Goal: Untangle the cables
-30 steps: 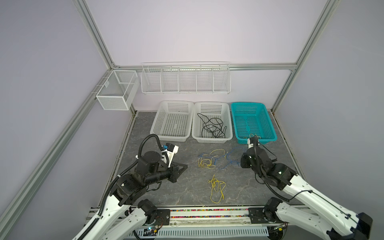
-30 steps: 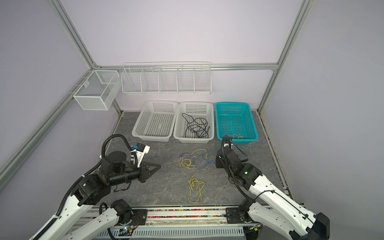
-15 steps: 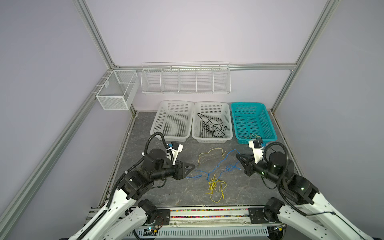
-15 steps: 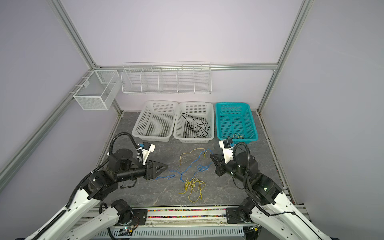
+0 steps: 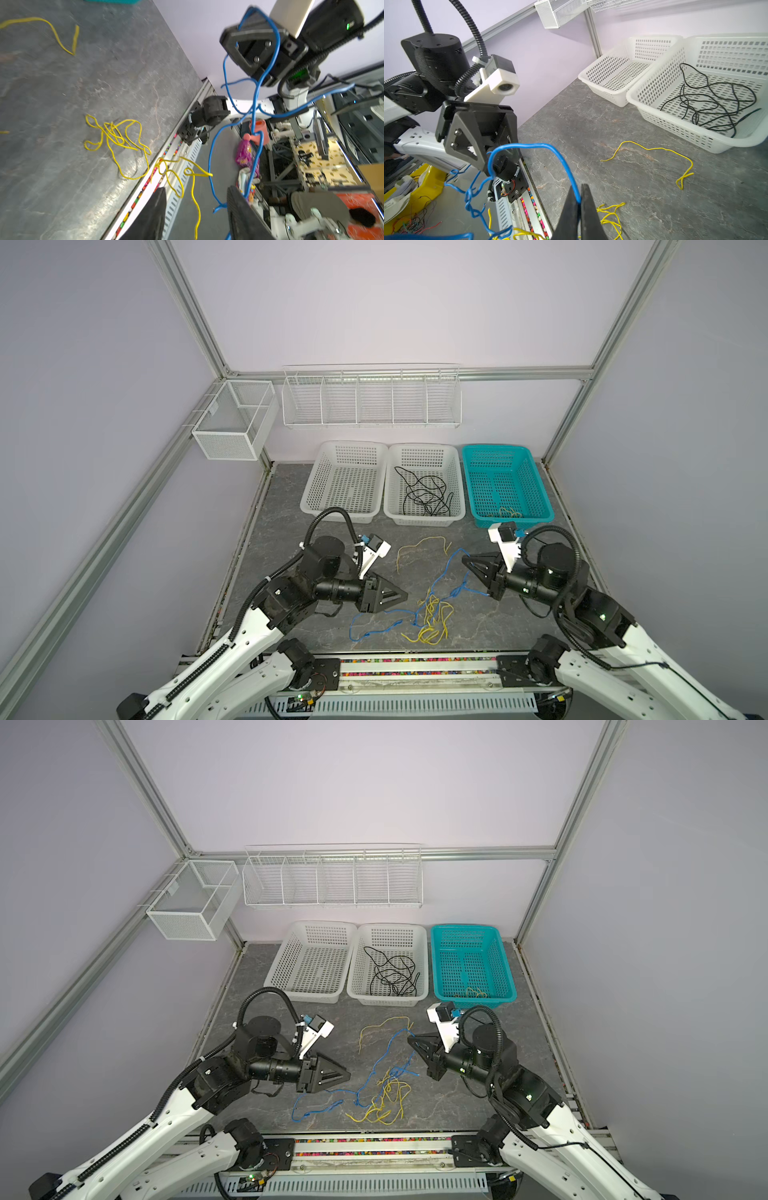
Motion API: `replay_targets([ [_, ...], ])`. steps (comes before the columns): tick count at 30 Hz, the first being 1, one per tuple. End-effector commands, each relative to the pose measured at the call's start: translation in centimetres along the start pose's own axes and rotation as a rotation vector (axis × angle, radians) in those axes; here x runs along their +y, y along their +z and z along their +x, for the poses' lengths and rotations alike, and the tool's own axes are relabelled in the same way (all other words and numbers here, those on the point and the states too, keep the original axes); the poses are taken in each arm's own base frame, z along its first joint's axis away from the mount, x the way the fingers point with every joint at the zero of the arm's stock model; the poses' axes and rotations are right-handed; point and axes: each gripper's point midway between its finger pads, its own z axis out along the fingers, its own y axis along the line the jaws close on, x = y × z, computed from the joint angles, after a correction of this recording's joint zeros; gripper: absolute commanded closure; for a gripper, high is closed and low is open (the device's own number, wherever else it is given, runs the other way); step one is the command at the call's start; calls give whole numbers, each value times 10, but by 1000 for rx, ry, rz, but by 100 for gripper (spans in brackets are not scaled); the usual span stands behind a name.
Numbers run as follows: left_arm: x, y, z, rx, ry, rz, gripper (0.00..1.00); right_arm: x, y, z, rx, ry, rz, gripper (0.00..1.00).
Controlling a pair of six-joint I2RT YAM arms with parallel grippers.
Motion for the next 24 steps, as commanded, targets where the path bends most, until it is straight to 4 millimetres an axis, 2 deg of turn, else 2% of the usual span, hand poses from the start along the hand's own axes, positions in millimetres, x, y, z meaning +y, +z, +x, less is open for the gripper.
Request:
replay_targets([
  [1,-23,4,16,104,54,78,55,14,0,-10,-26,-38,-67,94],
  [4,-26,8,30,176,53,95,63,15,-1,-12,-28,-42,-71,94],
  [9,-27,2,37,218,59,63,78,15,0,-11,-21,-41,-72,94],
  [12,-32,-1,37,220,61,81,78,16,1,-10,-15,-41,-79,94],
  [15,-38,-2,36,213,63,109,74,15,3,-9,-9,-42,-78,94],
  [17,-42,-5,36,205,73,114,59,16,3,-9,-7,-41,-83,94],
  [19,-45,-7,35,202,81,125,52,16,5,-7,1,-40,-88,94],
  [24,-56,-7,37,222,76,190,48,18,7,-7,11,-39,-104,94],
])
